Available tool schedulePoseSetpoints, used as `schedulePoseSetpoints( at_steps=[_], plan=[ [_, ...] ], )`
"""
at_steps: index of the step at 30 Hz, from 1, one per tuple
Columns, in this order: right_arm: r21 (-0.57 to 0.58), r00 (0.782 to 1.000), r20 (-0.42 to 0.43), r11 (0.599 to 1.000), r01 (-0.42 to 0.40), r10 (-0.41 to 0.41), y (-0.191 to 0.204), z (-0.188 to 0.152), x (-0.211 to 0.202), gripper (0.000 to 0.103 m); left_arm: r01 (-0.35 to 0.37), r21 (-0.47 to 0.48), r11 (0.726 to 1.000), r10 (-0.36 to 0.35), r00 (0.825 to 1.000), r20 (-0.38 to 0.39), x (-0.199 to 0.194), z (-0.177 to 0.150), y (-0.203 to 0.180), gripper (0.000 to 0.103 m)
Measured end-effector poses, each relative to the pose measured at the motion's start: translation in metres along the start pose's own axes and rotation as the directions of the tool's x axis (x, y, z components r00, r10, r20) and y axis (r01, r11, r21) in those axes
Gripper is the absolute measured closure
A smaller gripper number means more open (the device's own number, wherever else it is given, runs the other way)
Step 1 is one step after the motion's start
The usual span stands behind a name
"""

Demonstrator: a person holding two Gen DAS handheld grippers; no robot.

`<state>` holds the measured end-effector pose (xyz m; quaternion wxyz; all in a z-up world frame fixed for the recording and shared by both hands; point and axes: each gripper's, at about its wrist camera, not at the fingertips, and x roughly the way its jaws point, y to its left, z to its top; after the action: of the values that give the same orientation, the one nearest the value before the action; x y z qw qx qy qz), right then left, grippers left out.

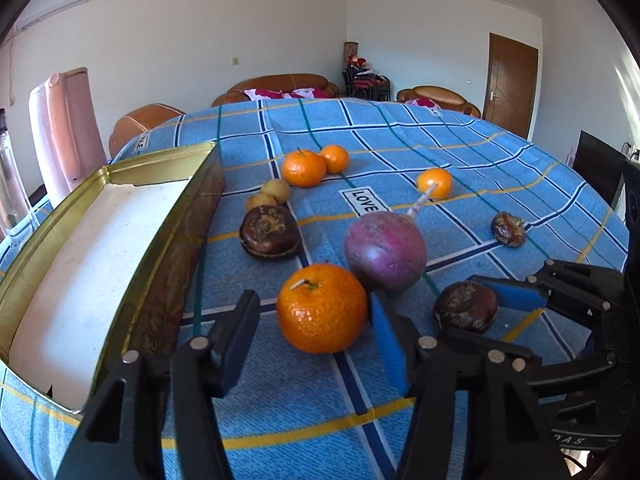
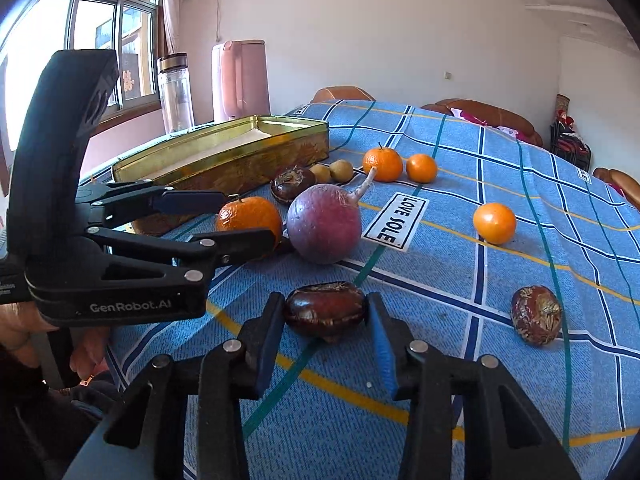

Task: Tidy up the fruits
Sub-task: 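Close the right tool on the dark brown fruit while the left tool grasps an orange, then lift the dark fruit with the right tool while the left tool lifts the orange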

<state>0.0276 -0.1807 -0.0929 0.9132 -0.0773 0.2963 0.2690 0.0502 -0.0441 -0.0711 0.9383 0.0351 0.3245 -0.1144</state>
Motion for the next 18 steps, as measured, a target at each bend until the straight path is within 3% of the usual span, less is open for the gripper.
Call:
schedulePoseSetpoints(
  at_steps=[2,18],
  plan=[
    [-0.004,1.0,0.003,1.0,0.002,-0.002,0.0,0.0,0.0,0.06,0.008,0.013,1.0,-0.008,1.0,-0.001,0.001,0.0,-0.002,0.054],
    [-0.004,0.996,0.092,1.0,-0.014,0.015,0.0,-0.003,-0.01,0.06,-0.001,0.033,0.999,-0.001,0.998,0.066,-0.009,-0.006,-0.003,0.055]
  ],
)
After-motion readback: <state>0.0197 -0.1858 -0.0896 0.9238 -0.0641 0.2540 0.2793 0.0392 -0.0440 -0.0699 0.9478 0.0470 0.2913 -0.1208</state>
